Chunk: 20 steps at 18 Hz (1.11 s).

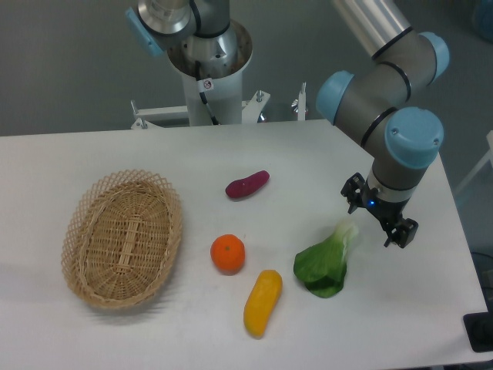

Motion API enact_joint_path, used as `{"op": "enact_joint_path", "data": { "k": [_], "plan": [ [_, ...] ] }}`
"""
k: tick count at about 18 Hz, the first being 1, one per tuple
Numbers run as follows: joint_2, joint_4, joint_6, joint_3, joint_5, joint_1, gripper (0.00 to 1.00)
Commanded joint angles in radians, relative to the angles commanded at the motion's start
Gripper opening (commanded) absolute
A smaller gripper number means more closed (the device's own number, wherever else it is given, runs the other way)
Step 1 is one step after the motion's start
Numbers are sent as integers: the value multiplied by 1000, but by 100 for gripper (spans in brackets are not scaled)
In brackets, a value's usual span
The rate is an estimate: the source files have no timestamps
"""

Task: Pick up the sweet potato from the table
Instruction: 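Move the gripper over the purple sweet potato and lower toward it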

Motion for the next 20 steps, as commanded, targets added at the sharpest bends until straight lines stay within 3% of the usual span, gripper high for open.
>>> {"op": "enact_joint_path", "data": {
  "k": [8, 12, 16, 20],
  "plan": [
    [87, -1, -5, -135, -46, -3, 100],
    [147, -6, -89, -258, -49, -12, 100],
    [242, -2, -95, -409, -51, -17, 100],
    [291, -2, -101, -479, -113, -60, 100]
  ]
}}
